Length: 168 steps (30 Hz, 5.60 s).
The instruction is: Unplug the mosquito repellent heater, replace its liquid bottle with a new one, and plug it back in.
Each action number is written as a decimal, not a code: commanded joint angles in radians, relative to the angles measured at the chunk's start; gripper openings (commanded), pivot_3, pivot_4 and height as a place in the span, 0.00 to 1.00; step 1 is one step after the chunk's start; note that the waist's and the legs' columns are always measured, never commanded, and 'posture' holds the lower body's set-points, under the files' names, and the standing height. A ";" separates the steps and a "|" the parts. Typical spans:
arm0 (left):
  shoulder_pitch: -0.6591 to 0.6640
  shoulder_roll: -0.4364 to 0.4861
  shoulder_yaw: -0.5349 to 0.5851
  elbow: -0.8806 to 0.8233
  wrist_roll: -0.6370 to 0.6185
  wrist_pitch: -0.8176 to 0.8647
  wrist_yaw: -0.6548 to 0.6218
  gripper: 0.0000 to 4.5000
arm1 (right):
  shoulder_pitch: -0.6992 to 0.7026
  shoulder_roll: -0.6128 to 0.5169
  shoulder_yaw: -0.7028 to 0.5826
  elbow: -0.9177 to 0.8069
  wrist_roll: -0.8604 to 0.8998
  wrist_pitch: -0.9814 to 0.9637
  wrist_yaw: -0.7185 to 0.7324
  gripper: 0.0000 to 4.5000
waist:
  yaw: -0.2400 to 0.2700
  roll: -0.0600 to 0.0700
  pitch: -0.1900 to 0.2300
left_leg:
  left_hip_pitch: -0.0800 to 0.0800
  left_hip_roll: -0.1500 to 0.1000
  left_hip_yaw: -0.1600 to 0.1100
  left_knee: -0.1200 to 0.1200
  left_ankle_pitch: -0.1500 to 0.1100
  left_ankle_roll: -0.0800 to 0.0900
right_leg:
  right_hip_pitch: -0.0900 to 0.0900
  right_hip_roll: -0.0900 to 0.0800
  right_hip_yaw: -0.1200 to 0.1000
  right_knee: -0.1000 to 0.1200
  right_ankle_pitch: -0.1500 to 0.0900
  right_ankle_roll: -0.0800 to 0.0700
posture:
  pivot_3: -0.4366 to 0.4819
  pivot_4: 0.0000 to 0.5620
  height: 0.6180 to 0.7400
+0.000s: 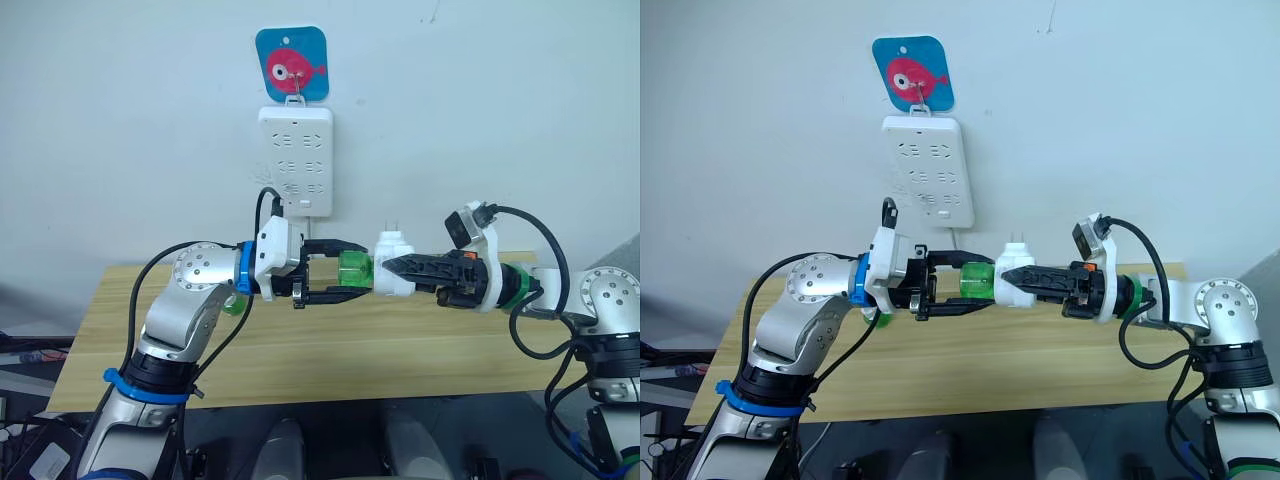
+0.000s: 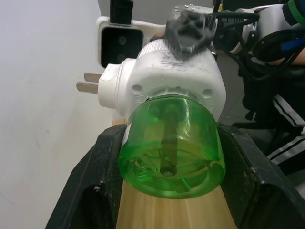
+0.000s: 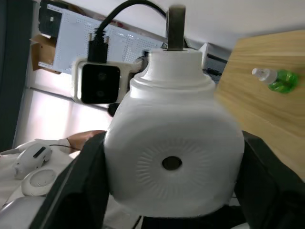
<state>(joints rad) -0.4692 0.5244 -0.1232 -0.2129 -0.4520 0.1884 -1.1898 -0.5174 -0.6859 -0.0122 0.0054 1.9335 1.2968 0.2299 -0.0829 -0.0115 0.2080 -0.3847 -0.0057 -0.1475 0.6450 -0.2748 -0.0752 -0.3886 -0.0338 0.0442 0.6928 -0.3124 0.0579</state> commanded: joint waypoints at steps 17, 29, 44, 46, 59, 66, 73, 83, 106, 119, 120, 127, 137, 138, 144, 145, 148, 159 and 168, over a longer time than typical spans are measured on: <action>-0.313 0.171 -0.024 0.100 -0.316 0.921 0.050 0.60 | -0.068 -0.089 0.023 -0.148 -0.022 0.006 0.112 0.67 | -0.006 0.000 0.005 | -0.001 0.000 -0.003 0.000 0.000 0.000 | 0.000 0.001 -0.003 -0.001 0.000 0.001 | 0.41 0.35 1.00; 0.113 0.098 0.085 -0.087 0.047 -0.134 0.006 0.98 | -0.018 -0.109 0.006 -0.063 0.039 -0.062 0.037 0.67 | 0.015 0.001 0.007 | -0.002 0.000 0.000 -0.001 0.000 0.000 | 0.000 -0.002 0.000 -0.006 0.001 0.001 | 0.42 0.36 1.00; 0.044 -0.075 0.031 0.210 0.201 -0.813 0.036 0.89 | -0.033 -0.077 0.021 -0.090 0.039 -0.071 0.014 0.67 | 0.038 0.001 0.007 | -0.007 -0.001 0.000 0.001 0.000 0.000 | -0.001 -0.002 -0.001 -0.012 0.005 0.004 | 0.42 0.36 1.00; 0.026 -0.076 0.018 0.237 0.201 -0.834 0.038 0.78 | -0.033 -0.072 0.019 -0.093 0.039 -0.070 0.014 0.67 | 0.036 0.001 0.007 | -0.007 -0.001 -0.001 0.001 0.000 0.000 | -0.001 -0.002 -0.001 -0.012 0.005 0.004 | 0.42 0.36 1.00; -0.019 0.099 -0.063 0.106 -0.035 -0.002 0.076 0.51 | -0.036 -0.074 0.015 -0.117 0.039 -0.071 0.011 0.67 | 0.019 0.001 0.008 | -0.008 -0.001 -0.003 0.001 0.000 0.000 | -0.001 -0.002 -0.003 -0.011 0.005 0.004 | 0.42 0.36 1.00; -0.226 0.188 -0.026 0.125 -0.398 0.707 0.064 0.51 | -0.031 -0.072 0.024 -0.131 0.039 -0.074 0.010 0.67 | -0.001 0.002 0.009 | -0.009 -0.001 -0.007 0.001 0.000 0.000 | 0.000 0.000 -0.006 -0.011 0.005 0.004 | 0.42 0.36 1.00; -0.198 0.193 -0.017 0.067 -0.318 0.602 0.017 0.72 | -0.018 -0.071 0.018 -0.141 0.039 -0.084 0.008 0.67 | -0.006 0.002 0.009 | -0.008 0.000 -0.005 0.000 0.000 0.000 | -0.001 0.000 -0.005 -0.011 0.005 0.004 | 0.41 0.36 1.00; 0.091 0.113 0.025 0.025 0.053 -0.105 0.079 1.00 | -0.014 -0.070 0.008 -0.129 0.039 -0.101 -0.013 0.67 | 0.013 0.003 0.010 | -0.009 -0.001 -0.003 0.001 0.000 0.000 | -0.001 -0.002 -0.003 -0.012 0.005 0.004 | 0.42 0.35 1.00; 0.013 -0.017 -0.019 0.205 0.127 -0.700 0.003 0.54 | -0.028 -0.081 0.017 -0.128 0.039 -0.094 -0.013 0.67 | 0.023 0.003 0.010 | -0.009 -0.001 -0.003 0.001 0.000 0.000 | -0.002 -0.002 -0.003 -0.011 0.005 0.004 | 0.41 0.33 1.00; -0.192 0.318 -0.042 0.039 -0.468 0.828 0.049 0.49 | -0.013 -0.105 0.030 -0.155 0.016 -0.083 0.010 0.67 | 0.002 0.003 0.010 | -0.010 -0.001 -0.007 0.001 0.000 0.000 | -0.001 -0.001 -0.006 -0.011 0.005 0.004 | 0.43 0.34 1.00; -0.227 0.313 -0.032 0.065 -0.495 0.886 0.056 0.49 | -0.011 -0.106 0.031 -0.158 0.016 -0.084 0.012 0.67 | 0.002 0.003 0.010 | -0.010 -0.001 -0.007 0.001 0.000 0.000 | -0.001 0.000 -0.006 -0.011 0.005 0.004 | 0.43 0.34 1.00; -0.174 0.315 -0.054 -0.005 -0.345 0.675 -0.017 0.69 | -0.001 -0.117 0.035 -0.170 0.017 -0.088 0.022 0.67 | -0.008 0.004 0.010 | -0.009 0.000 -0.005 0.000 0.002 -0.003 | -0.002 0.000 -0.005 -0.011 0.005 0.004 | 0.43 0.34 1.00; 0.141 0.143 0.023 0.035 0.118 -0.305 0.043 0.97 | 0.003 -0.130 0.037 -0.169 0.019 -0.095 0.030 0.67 | 0.024 0.004 0.010 | -0.009 -0.001 -0.002 0.001 0.000 0.000 | -0.002 -0.002 -0.002 -0.012 0.005 0.003 | 0.43 0.35 1.00; 0.147 0.119 0.035 0.054 0.137 -0.356 0.065 0.97 | 0.002 -0.130 0.038 -0.169 0.019 -0.095 0.031 0.67 | 0.027 0.004 0.010 | -0.010 -0.001 -0.002 0.001 0.000 0.000 | -0.002 -0.002 -0.002 -0.012 0.005 0.003 | 0.43 0.35 1.00; 0.118 0.010 0.069 0.130 0.151 -0.677 0.089 0.97 | -0.001 -0.131 0.038 -0.167 0.017 -0.094 0.033 0.67 | 0.038 0.004 0.010 | -0.011 -0.002 -0.002 0.002 0.000 0.000 | -0.002 -0.003 -0.003 -0.012 0.005 0.004 | 0.42 0.35 1.00; 0.114 0.004 0.066 0.129 0.143 -0.689 0.085 0.97 | -0.002 -0.131 0.038 -0.166 0.016 -0.093 0.034 0.67 | 0.038 0.004 0.010 | -0.011 -0.002 -0.002 0.002 0.000 0.000 | -0.002 -0.004 -0.003 -0.012 0.005 0.004 | 0.42 0.35 1.00; 0.107 0.011 0.038 0.130 0.133 -0.719 0.048 0.97 | -0.003 -0.133 0.039 -0.165 0.016 -0.093 0.035 0.67 | 0.033 0.004 0.010 | -0.010 -0.002 -0.002 0.002 0.000 0.000 | -0.002 -0.003 -0.003 -0.012 0.005 0.004 | 0.42 0.35 1.00; 0.068 -0.005 -0.005 0.168 0.138 -0.722 0.031 0.97 | -0.007 -0.131 0.041 -0.166 0.018 -0.096 0.031 0.67 | 0.025 0.004 0.010 | -0.010 -0.002 -0.003 0.002 0.000 0.000 | -0.002 -0.003 -0.003 -0.011 0.005 0.004 | 0.42 0.35 1.00; 0.072 -0.012 -0.010 0.102 0.115 -0.700 0.049 0.50 | 0.000 -0.135 0.043 -0.175 0.025 -0.102 0.027 0.67 | 0.025 0.004 0.010 | -0.010 -0.001 -0.003 0.002 0.000 0.000 | -0.002 -0.002 -0.003 -0.011 0.005 0.004 | 0.42 0.34 1.00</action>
<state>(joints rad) -0.3946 0.5198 -0.1359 -0.0449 -0.3066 -0.5099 -1.1660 -0.5125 -0.8127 0.0498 -0.1375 1.9370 1.1946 0.2481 -0.0581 -0.0074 0.2181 -0.3945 -0.0071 -0.1504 0.6468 -0.2745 -0.0750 -0.3905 -0.0363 0.0411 0.6817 -0.3070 0.0619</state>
